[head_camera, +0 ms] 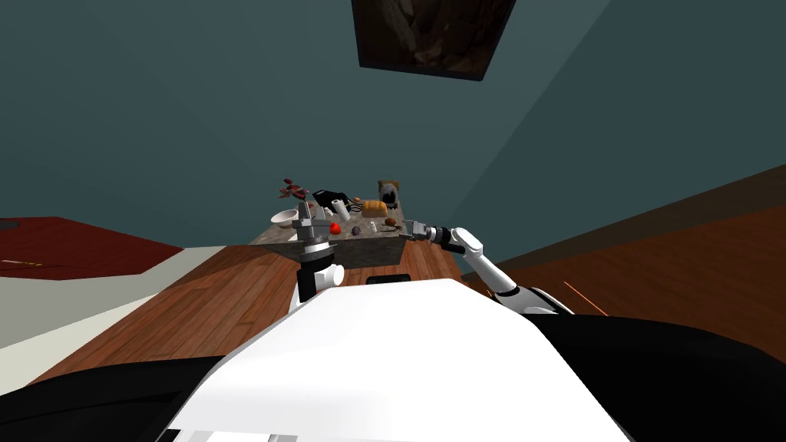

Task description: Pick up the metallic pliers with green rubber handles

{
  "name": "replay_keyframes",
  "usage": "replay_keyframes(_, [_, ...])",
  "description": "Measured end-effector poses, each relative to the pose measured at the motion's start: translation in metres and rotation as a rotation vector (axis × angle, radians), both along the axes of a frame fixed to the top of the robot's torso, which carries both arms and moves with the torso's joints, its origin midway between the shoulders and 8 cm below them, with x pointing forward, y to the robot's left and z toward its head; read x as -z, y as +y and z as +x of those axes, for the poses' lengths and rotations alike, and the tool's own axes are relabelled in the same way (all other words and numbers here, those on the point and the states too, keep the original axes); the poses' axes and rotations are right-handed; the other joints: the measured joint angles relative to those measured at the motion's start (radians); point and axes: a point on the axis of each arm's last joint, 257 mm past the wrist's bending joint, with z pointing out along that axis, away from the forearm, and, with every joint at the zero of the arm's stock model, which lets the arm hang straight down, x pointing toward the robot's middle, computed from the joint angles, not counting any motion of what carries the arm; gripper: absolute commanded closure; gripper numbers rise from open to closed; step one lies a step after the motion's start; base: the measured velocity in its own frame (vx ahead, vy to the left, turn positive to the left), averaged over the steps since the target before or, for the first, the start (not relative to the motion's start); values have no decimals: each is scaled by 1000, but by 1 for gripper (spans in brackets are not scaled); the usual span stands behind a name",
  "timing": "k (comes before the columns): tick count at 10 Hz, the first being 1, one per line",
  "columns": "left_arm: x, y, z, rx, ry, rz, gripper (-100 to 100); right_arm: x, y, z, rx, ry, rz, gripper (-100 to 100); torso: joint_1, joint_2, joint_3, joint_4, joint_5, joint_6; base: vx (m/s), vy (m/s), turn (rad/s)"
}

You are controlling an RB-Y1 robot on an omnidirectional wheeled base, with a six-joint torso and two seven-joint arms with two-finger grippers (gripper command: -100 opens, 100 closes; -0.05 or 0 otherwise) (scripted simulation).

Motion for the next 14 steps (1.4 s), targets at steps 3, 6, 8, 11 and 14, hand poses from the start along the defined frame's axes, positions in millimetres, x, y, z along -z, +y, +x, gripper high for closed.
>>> replay_keyframes(3, [0,0,0,0,0,0,0,25,-4,6,-23,-7,-120,-100,0,1,0,0,0,0,24,31,-20])
replay_keyframes(6, [0,0,0,0,0,0,0,55,-12,11,-48,-8,-267,-100,3,-1,-1,0,1,0,42,62,-19])
replay_keyframes(8, [0,0,0,0,0,0,0,68,-18,15,-55,-16,-330,-100,0,0,0,0,0,0,30,28,-8])
replay_keyframes(11, [0,0,0,0,0,0,0,95,-31,23,-72,-19,-472,-100,2,-1,-1,0,0,0,44,57,-14])
replay_keyframes(14, [0,0,0,0,0,0,0,118,-54,34,-78,-26,-613,-100,2,-1,-1,0,1,0,37,55,-8])
